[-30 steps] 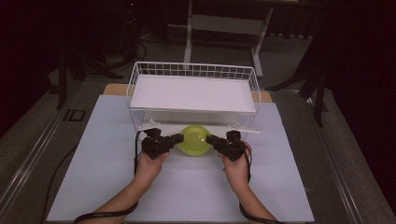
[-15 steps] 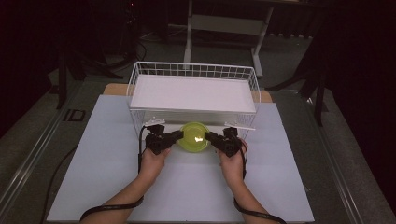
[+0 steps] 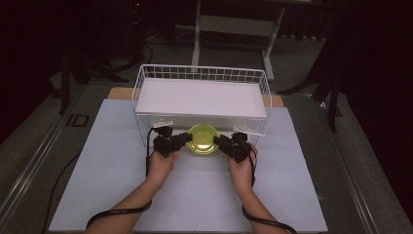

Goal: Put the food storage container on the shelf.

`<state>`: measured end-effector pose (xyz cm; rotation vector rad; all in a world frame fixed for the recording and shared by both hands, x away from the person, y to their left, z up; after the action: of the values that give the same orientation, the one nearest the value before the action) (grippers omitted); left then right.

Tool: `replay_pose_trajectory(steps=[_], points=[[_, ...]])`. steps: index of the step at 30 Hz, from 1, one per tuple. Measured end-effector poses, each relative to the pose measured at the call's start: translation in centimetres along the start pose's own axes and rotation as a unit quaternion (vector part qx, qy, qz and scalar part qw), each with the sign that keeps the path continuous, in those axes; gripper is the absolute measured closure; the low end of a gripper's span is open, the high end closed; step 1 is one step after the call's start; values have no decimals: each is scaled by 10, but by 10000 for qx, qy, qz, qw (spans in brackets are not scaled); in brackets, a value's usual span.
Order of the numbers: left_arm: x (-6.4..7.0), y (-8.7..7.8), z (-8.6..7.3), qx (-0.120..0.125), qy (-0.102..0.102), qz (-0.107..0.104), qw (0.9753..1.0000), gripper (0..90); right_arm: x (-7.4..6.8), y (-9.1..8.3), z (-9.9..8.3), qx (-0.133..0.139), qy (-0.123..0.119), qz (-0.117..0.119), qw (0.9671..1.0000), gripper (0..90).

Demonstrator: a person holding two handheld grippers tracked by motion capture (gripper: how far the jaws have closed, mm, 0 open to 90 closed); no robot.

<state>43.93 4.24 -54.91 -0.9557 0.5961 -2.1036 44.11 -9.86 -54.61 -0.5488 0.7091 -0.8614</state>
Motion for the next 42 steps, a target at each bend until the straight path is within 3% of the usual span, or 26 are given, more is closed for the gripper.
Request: replay_pose_trajectory(steps=[11, 13, 15, 18, 22, 24, 25, 31, 33, 34, 38, 42], points=[[-3, 3, 4, -23, -27, 153, 9999, 593, 3, -3, 6, 104, -43, -78, 9999, 581], [-4, 1, 5, 5, -42, 158, 9999, 533, 1, -5, 6, 99, -72, -48, 9999, 574], [-4, -1, 5, -6, -103, 102, 9999, 533, 0, -9, 6, 140, -93, -63, 9998, 574], [-4, -7, 5, 72, -40, 127, 9999, 445, -4, -14, 5, 193, -223, -70, 9995, 578], [0, -18, 3, 117, 297, 0, 9995, 257, -12, -22, 1, 157, -340, -5, 9993, 606], [2, -23, 2, 158, 282, -114, 9994, 251, -15, -25, -3, 132, -402, -20, 9991, 619], [2, -27, 2, 193, 336, -56, 9992, 250, -17, -26, -5, 113, -403, 3, 9991, 631], [9, -43, -7, 398, 754, -122, 9963, 20, -28, -23, -27, -195, -596, 37, 9980, 798], [13, -48, -11, 538, 862, -308, 9943, 20, -31, -19, -34, -330, -701, 39, 9970, 868], [12, -51, -13, 607, 909, -291, 9936, 19, -32, -16, -36, -394, -747, 46, 9964, 894], [15, -62, -25, 759, 1038, -573, 9900, 18, -36, -4, -44, -555, -808, 41, 9952, 899], [14, -71, -41, 806, 1196, -491, 9883, 19, -39, 4, -45, -644, -854, 22, 9943, 899]])
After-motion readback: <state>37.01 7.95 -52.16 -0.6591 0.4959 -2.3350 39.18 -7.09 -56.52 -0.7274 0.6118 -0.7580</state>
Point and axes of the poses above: each handheld gripper's, and its own axes: y roughly forward along the jaws, z roughly out of its top, x roughly to its right, the point moved 10 cm from there along y, roughly forward along the jaws, and after that the axes turned 15 degrees about -x, right-handed, at the moved point
